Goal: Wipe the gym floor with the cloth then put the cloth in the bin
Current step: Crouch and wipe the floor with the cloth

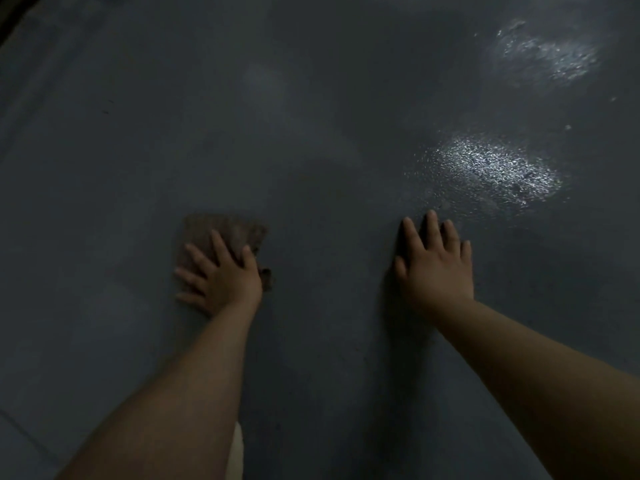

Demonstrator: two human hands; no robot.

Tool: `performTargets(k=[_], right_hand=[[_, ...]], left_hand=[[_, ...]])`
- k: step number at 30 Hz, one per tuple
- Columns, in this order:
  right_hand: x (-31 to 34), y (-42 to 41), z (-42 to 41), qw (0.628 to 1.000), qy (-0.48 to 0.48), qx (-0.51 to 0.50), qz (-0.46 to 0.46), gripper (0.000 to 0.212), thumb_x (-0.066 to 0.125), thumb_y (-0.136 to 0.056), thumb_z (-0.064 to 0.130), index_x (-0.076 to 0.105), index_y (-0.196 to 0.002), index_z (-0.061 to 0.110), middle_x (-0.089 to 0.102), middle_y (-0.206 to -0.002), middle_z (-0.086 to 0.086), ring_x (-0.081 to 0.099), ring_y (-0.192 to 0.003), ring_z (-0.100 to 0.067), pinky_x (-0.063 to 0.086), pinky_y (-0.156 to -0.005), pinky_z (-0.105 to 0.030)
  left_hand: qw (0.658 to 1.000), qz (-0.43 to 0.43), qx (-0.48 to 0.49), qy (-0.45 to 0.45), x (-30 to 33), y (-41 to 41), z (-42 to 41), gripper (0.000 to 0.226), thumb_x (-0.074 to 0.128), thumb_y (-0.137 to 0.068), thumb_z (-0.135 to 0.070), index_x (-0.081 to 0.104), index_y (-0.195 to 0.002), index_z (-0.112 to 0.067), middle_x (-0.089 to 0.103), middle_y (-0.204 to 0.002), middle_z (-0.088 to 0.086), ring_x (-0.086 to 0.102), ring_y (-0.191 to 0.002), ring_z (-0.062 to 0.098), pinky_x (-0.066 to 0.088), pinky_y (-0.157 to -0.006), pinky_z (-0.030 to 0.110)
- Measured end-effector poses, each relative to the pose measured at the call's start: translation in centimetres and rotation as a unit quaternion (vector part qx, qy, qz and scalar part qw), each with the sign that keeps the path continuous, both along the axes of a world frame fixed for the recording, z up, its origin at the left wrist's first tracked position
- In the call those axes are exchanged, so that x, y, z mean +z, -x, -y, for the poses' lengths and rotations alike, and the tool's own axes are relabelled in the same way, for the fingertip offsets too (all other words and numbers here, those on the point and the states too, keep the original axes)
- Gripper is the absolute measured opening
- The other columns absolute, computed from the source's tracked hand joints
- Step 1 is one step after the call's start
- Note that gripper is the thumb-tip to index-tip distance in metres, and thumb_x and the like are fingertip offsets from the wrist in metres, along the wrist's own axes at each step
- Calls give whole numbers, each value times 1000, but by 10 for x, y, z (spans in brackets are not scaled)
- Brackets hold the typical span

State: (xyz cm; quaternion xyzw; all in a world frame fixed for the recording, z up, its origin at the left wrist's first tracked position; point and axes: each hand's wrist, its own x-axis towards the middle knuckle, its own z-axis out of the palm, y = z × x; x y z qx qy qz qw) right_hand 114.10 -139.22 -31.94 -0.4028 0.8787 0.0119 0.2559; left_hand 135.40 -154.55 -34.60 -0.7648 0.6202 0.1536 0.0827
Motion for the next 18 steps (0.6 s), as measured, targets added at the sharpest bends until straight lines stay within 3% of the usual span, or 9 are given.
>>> performTargets(k=[4, 8, 11, 14, 16, 18], right_hand=[[-1, -2, 0, 1000, 7, 0, 4, 63, 32, -98, 43, 0, -152, 30, -11, -159, -5, -9, -146, -30, 0, -116, -49], [0, 0, -2, 1000, 21, -2, 5, 63, 34, -97, 43, 4, -151, 31, -7, -160, -5, -6, -146, -29, 2, -116, -49], [1, 5, -4, 999, 36, 10, -3, 60, 33, -98, 43, 9, -151, 32, -2, -160, -3, 0, -146, -27, 8, -116, -45], [5, 15, -8, 998, 55, 13, -5, 54, 32, -99, 40, 17, -150, 30, 5, -160, -2, 7, -145, -24, 16, -113, -41], [6, 20, -13, 997, 72, 5, 2, 52, 36, -99, 37, 24, -149, 27, 5, -160, -3, 12, -144, -26, 21, -111, -40], [6, 25, -19, 996, 86, -5, 0, 51, 41, -98, 33, 30, -147, 24, 3, -160, -5, 17, -141, -29, 25, -109, -39]], left_hand=[[998, -9, 59, -6, -2, 16, -97, 62, 36, -96, -47, 10, -151, -32, -6, -159, 10, -6, -143, 44, 0, -109, 65], [988, -20, -147, -47, 1, 50, -186, 65, 37, -82, -51, 45, -140, -22, 35, -147, 25, 29, -130, 56, 21, -98, 72], [972, -22, -222, -75, -1, 66, -197, 67, 34, -78, -56, 38, -138, -27, 36, -146, 24, 25, -131, 52, 15, -100, 68], [963, -19, -268, -29, -1, 88, -166, 67, 35, -85, -59, 32, -146, -32, 19, -154, 21, 9, -137, 53, 5, -104, 69], [951, -8, -306, -39, -2, 112, -132, 68, 31, -92, -62, 5, -150, -38, -11, -158, 14, -14, -139, 50, -7, -105, 68], [945, 2, -322, -62, 4, 140, -93, 70, 25, -92, -64, -8, -148, -40, -24, -156, 9, -23, -138, 46, -10, -105, 67]])
